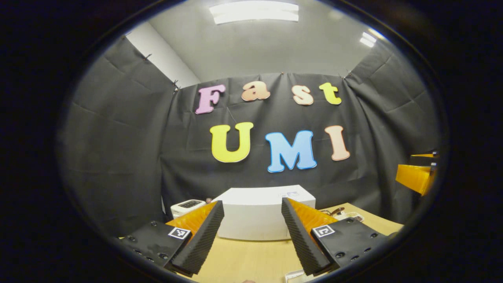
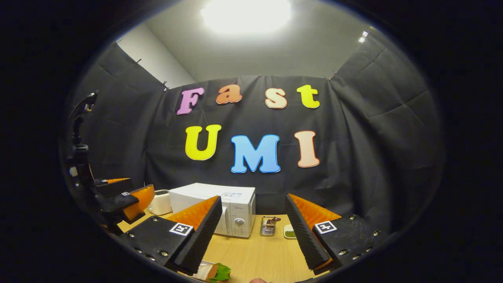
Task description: Open the microwave oven with the left hand, put the food in, and close the microwave oven.
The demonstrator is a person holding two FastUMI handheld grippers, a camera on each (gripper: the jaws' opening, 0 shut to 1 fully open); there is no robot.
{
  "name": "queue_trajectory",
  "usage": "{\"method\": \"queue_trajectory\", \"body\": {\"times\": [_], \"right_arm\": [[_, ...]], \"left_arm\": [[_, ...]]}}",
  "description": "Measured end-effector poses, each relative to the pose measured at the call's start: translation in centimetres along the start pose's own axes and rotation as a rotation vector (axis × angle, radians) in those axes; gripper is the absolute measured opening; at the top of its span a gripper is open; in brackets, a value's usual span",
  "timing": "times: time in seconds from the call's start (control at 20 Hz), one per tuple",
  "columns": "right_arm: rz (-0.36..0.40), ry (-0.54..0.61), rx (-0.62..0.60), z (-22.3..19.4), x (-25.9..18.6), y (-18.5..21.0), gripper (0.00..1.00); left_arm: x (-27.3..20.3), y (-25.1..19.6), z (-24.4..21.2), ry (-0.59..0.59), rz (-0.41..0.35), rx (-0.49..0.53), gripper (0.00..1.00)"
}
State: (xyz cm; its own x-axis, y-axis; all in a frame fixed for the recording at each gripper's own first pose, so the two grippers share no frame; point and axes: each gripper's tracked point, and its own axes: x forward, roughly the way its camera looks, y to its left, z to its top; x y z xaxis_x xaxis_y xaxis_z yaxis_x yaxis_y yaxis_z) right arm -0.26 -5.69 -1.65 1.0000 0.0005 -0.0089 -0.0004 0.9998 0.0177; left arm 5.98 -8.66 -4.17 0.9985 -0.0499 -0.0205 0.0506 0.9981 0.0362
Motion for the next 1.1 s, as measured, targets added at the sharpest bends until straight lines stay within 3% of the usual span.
{"method": "queue_trajectory", "body": {"times": [0.25, 0.75, 0.95, 1.0, 1.1], "right_arm": [[-0.071, 0.001, 0.001, -0.2, 1.2, -0.4, 0.96], [-0.318, 0.060, -0.051, -1.5, 2.9, -4.0, 0.96], [-0.411, 0.100, -0.074, -2.3, 2.5, -5.6, 0.96], [-0.431, 0.109, -0.084, -2.5, 2.4, -5.9, 0.96], [-0.463, 0.130, -0.104, -2.8, 2.2, -6.3, 0.96]], "left_arm": [[6.9, -1.9, -2.8, 0.005, -0.084, 0.009, 0.96], [17.9, -9.2, -13.5, 0.140, -0.278, 0.024, 0.96], [21.1, -11.6, -17.0, 0.181, -0.320, 0.030, 0.94], [21.8, -12.1, -18.0, 0.196, -0.328, 0.028, 0.88], [23.4, -12.9, -20.0, 0.224, -0.337, 0.037, 0.86]]}}
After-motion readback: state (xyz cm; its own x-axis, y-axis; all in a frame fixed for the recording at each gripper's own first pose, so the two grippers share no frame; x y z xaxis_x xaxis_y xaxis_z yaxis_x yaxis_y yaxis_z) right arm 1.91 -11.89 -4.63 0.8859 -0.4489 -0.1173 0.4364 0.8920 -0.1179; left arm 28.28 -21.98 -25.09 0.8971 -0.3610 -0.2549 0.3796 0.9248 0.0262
